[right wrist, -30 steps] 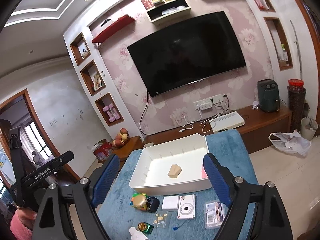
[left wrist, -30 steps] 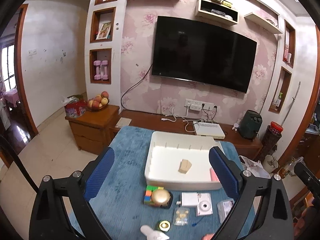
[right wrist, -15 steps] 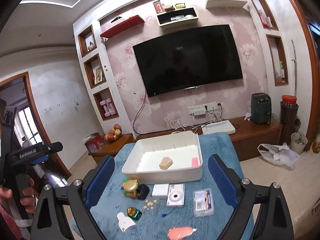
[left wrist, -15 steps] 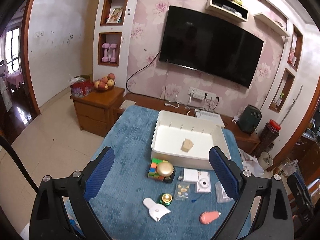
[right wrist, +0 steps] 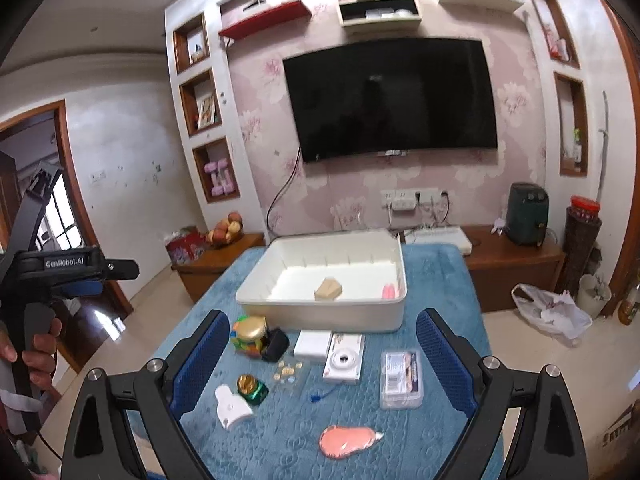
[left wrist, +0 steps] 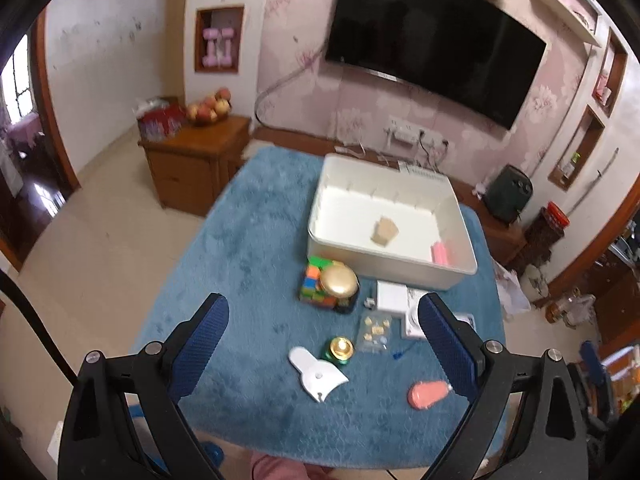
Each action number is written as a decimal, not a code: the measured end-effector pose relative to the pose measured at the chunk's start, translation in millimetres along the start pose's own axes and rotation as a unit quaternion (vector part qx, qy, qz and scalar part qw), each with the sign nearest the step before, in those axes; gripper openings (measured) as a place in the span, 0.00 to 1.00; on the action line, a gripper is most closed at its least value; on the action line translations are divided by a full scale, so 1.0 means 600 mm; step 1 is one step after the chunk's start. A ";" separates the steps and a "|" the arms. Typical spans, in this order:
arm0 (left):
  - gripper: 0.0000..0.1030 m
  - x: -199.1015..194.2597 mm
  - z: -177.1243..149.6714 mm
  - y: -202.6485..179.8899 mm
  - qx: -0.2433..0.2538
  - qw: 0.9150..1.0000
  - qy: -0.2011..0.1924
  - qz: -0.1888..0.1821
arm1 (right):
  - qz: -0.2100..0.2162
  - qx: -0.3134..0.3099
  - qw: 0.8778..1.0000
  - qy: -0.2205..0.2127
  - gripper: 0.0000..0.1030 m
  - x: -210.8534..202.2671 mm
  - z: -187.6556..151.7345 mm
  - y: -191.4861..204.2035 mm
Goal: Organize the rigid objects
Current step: 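Lift both open tools out of the bin and back over the table, then grasp the white plastic piece with the left tool while the right tool grasps the orange tape dispenser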
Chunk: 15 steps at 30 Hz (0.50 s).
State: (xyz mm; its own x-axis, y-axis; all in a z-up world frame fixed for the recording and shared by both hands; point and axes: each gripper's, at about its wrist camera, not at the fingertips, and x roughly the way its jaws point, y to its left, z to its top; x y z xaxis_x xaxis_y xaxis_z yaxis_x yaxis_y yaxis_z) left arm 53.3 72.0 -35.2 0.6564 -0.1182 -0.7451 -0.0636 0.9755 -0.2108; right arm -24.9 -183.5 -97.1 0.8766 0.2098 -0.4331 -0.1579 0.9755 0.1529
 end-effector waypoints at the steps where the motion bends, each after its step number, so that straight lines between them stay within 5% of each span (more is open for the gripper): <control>1: 0.94 0.007 -0.003 0.000 -0.003 1.000 0.010 -0.003 | 0.000 -0.001 1.000 0.008 0.92 0.004 -0.005 -0.001; 15: 0.94 0.127 -0.035 0.003 -0.075 0.985 0.154 -0.003 | 0.000 -0.016 0.995 0.103 0.92 0.068 -0.059 -0.022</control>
State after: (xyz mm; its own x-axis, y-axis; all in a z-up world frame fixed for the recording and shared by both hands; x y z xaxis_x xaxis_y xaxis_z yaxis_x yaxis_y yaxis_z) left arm 87.0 61.0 -105.7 0.4001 -0.1971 -0.8950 -0.1852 0.9391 -0.2896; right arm -3.0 -185.8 -148.2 0.7651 0.2155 -0.6068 -0.1748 0.9765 0.1264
